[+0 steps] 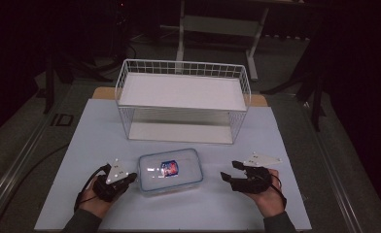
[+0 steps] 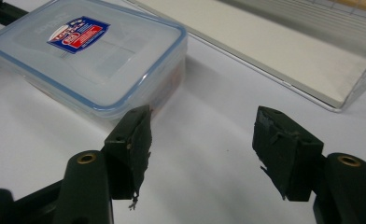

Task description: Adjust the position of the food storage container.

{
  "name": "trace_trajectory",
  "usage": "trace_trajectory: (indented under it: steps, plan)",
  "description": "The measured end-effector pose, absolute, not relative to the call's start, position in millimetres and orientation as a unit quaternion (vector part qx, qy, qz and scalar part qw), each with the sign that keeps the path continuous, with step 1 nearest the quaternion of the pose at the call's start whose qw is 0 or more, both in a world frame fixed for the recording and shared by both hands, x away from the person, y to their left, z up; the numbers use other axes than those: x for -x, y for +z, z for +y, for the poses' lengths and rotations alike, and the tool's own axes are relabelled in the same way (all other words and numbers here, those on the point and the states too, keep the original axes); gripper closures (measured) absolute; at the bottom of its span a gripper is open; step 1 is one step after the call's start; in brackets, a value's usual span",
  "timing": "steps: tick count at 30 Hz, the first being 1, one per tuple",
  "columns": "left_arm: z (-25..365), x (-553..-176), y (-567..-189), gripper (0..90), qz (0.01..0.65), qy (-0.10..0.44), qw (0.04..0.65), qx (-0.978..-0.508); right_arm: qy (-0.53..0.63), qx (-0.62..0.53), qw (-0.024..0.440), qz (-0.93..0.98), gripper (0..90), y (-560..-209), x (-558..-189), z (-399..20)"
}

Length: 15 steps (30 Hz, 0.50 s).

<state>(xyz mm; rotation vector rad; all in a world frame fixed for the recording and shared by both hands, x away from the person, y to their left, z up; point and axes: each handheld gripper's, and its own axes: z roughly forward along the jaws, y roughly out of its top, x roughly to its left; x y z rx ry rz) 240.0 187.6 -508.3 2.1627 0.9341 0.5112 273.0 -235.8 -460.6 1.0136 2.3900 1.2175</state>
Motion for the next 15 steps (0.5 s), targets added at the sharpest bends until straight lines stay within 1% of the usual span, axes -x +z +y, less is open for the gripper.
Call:
trace_trajectory:
  steps: [6,8,15]
  plan:
    - [185,-245,-505,89.6,0.376,0.187,0.381,-0.824,0.414,-0.345,0.133,0.832,36.9,-465,-274,-233]
    - [177,-254,-505,89.6,0.386,0.183,0.393,-0.814,0.413,-0.345,0.132,0.833,36.9,-465,-274,-232]
    - [149,-272,-507,89.5,0.387,0.18,0.402,-0.81,0.411,-0.346,0.131,0.833,36.9,-467,-272,-232]
